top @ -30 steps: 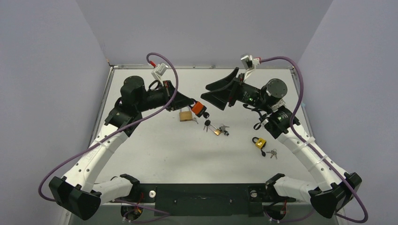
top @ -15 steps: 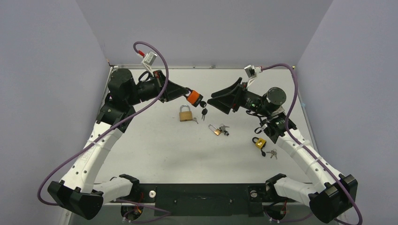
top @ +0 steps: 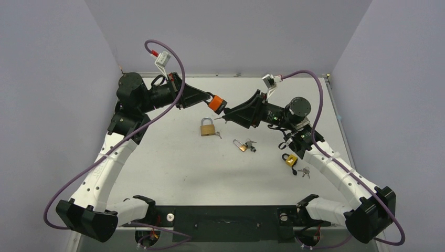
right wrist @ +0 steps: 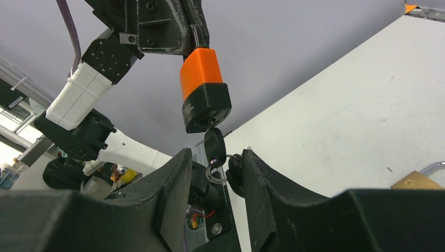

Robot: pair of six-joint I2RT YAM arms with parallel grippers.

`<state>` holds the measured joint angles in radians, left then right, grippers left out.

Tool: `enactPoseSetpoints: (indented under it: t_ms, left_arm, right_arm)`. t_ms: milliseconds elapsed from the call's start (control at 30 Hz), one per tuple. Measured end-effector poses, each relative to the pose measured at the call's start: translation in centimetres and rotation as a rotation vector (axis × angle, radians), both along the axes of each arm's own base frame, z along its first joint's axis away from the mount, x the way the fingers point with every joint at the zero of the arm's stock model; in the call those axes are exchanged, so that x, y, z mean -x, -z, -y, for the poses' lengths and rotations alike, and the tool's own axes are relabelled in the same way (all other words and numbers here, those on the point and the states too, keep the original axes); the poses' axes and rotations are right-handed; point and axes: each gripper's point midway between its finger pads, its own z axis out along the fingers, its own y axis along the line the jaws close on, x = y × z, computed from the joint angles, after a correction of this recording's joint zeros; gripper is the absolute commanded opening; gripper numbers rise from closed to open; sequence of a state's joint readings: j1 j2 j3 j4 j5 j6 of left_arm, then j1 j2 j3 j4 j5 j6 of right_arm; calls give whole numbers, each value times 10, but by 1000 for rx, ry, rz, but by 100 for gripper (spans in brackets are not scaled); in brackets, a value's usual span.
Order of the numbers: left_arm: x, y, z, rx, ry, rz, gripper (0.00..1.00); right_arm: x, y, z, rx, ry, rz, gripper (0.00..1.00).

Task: Lock with the key
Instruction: Lock the lock.

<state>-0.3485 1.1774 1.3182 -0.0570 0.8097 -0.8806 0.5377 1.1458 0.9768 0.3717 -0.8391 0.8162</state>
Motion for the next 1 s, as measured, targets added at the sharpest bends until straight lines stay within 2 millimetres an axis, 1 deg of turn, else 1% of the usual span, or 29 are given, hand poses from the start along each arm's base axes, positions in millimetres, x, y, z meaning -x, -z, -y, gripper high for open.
enactPoseSetpoints:
  t_ms: [267, 433, 667, 867, 1000]
  left_arm:
    - [0, 0, -2, 8, 7, -3, 0]
    - [-1, 2, -3, 11, 9, -11, 0]
    - [-4, 2, -5, 17, 5, 4, 0]
    - [-6, 6, -8, 27, 7, -14, 0]
    - [-4, 7, -10, 25, 22, -20, 0]
  right_arm:
    - [1, -5, -4, -3, -9, 9, 19]
    - [0, -6, -7, 0, -11, 12, 0]
    - [1, -6, -9, -1, -20, 8, 0]
    - [0, -6, -9, -1, -15, 6, 0]
    - [1, -2, -9, -9, -16, -2, 0]
